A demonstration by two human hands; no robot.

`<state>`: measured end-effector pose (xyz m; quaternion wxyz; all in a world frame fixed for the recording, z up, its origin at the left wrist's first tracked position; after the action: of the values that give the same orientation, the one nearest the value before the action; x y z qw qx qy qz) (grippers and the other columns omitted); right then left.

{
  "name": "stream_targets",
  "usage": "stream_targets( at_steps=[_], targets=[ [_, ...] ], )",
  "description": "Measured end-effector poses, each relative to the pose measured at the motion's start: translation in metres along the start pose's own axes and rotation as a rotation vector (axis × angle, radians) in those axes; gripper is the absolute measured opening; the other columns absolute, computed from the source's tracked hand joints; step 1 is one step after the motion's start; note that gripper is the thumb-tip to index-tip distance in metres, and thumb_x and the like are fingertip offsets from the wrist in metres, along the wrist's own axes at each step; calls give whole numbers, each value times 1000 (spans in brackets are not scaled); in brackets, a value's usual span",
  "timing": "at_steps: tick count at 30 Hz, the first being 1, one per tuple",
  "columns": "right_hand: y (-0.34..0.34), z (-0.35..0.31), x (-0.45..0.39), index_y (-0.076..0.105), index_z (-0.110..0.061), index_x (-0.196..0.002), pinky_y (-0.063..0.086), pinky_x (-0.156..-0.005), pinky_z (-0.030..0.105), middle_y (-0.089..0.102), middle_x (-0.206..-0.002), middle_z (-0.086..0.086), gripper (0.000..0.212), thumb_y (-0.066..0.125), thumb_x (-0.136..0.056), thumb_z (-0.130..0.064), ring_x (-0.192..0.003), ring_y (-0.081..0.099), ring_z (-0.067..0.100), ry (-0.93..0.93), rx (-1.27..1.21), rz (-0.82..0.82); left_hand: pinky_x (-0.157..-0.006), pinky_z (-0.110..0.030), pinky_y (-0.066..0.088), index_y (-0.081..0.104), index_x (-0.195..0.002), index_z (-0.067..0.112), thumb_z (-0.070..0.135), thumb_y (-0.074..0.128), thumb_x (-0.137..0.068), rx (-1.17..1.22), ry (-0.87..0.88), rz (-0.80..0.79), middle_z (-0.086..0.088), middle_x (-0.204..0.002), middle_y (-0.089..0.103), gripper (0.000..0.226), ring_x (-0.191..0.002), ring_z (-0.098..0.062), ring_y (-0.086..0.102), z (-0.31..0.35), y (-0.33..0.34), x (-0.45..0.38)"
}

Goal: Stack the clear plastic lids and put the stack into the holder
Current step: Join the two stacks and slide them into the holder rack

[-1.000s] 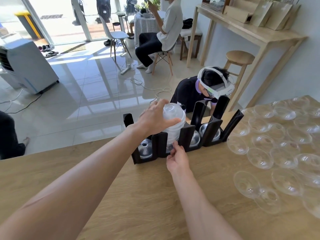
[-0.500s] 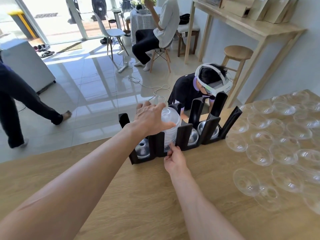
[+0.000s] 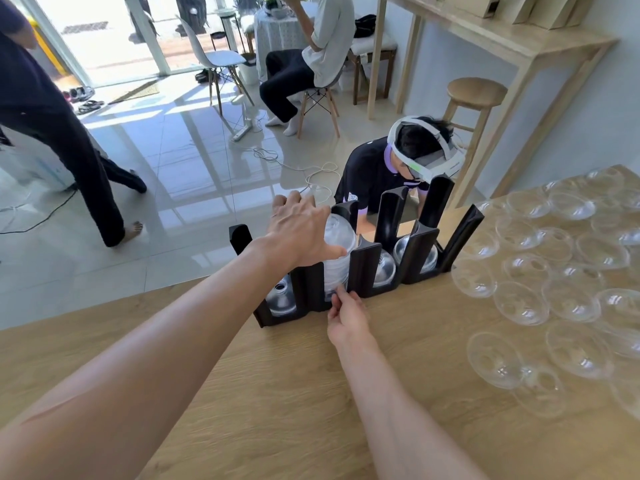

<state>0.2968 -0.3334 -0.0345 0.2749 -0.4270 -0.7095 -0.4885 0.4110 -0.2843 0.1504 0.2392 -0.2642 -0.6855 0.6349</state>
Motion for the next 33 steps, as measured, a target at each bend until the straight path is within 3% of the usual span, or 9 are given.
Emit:
stream_targets(
  at_steps=[2,5,7,10,15,20,23,28,33],
  targets=[
    [0,1,0,56,-13,-117,50,-74,21,70,-98,7,32,71,-93,2,-81,64,10,-13,-32,-5,-101,-46,34,59,-127,22,85,57,-71,-15,15,-3,-5,-121,58,85,-113,-29,49,1,1,1],
    [1,0,1,54,-8,-119,55,-97,29,69,-101,13,35,70,-92,6,-86,67,16,-40,-61,-12,-100,-45,32,59,-124,20,84,57,-71,-22,30,3,-1,-109,64,83,-109,-26,52,2,0,3],
    [1,-1,0,53,-7,-117,55,-101,34,68,-99,15,35,70,-91,8,-84,67,19,-65,-38,-11,-101,-45,33,59,-123,20,83,58,-71,-13,39,22,-2,-108,64,83,-107,-27,54,3,-1,3],
    [0,-4,0,52,-7,-112,59,-93,34,69,-91,15,34,72,-89,9,-79,68,19,-120,22,6,-101,-46,33,59,-124,21,81,62,-70,-8,66,20,-4,-112,61,81,-108,-28,54,6,-1,0],
    [-8,-3,-2,54,-8,-106,60,-77,28,69,-96,14,34,78,-86,5,-80,70,18,-166,139,32,-100,-45,34,60,-119,20,77,65,-71,-7,62,-69,-4,-107,59,75,-103,-27,56,8,10,-4],
    [-15,-6,1,68,-7,-100,58,-73,26,73,-90,6,12,76,-92,-11,-80,70,15,-163,294,-14,-101,-46,34,61,-120,21,77,69,-70,15,31,-113,-5,-110,59,76,-107,-29,58,7,16,-8],
    [-16,-7,8,75,-11,-101,56,-73,26,76,-91,4,10,75,-94,-19,-82,70,14,-167,351,-46,-102,-46,33,59,-126,21,77,71,-68,35,20,-123,-5,-113,59,82,-109,-29,58,5,16,-11],
    [-17,-7,24,75,-12,-110,55,-78,27,77,-99,4,17,74,-95,-19,-91,70,14,-137,208,-85,-105,-50,32,49,-142,30,77,71,-69,71,20,-116,-7,-121,59,90,-118,-31,56,3,19,-8],
    [-2,-4,37,74,-9,-108,53,-77,25,79,-101,4,20,79,-90,-18,-91,73,14,23,22,-91,-104,-49,32,49,-142,31,75,71,-71,88,24,-143,-6,-120,59,86,-116,-31,58,4,17,-8]
  ],
)
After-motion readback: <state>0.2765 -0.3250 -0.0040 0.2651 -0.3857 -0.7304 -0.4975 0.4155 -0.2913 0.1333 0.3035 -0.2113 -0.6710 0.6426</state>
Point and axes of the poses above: each hand's wrist, its own x-axis away from the middle knuckle, its own y-axis out of the palm, z = x × y, the point moved 4 cm from there along -x, towards the middle knuckle
